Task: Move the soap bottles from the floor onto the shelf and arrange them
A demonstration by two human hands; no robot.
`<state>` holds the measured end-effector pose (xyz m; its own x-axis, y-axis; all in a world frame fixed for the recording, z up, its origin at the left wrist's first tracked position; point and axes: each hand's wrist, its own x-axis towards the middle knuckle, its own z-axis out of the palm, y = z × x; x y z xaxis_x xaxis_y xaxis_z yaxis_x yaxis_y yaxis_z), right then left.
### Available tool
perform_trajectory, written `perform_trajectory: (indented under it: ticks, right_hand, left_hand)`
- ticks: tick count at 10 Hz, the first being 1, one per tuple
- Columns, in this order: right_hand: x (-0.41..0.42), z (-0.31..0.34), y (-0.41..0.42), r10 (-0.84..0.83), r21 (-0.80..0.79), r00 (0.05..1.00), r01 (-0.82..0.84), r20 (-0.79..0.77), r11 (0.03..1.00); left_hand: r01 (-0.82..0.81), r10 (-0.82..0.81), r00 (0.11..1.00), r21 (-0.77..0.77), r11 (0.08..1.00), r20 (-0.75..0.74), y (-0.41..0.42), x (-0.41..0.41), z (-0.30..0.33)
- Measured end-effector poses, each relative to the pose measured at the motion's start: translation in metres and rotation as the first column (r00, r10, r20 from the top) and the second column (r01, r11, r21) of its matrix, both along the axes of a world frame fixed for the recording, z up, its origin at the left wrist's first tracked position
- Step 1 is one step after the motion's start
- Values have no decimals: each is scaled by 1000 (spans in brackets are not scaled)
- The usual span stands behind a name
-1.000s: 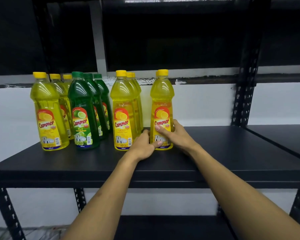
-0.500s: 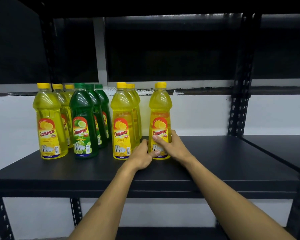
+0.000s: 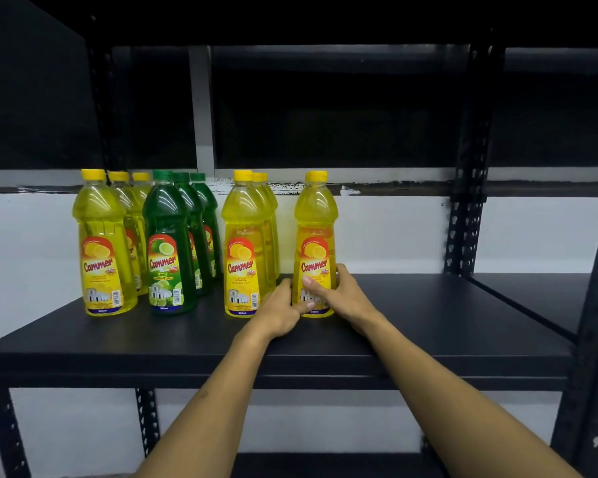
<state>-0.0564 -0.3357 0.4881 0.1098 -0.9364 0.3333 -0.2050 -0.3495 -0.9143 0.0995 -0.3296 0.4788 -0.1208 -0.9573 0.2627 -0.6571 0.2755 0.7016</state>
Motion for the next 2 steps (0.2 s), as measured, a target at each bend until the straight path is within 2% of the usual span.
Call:
perform_trajectory:
  ticks: [1,2]
  right_hand:
    - [0,4,14,-99,19,987,102,-131,995]
    - [-8,-1,32,-244,-21,925,249,-291,968]
  left_hand:
    - [-20,20,1000,-6,1000,6,20,2,3]
    - [-94,117,981,-149,984,153,48,6,-5]
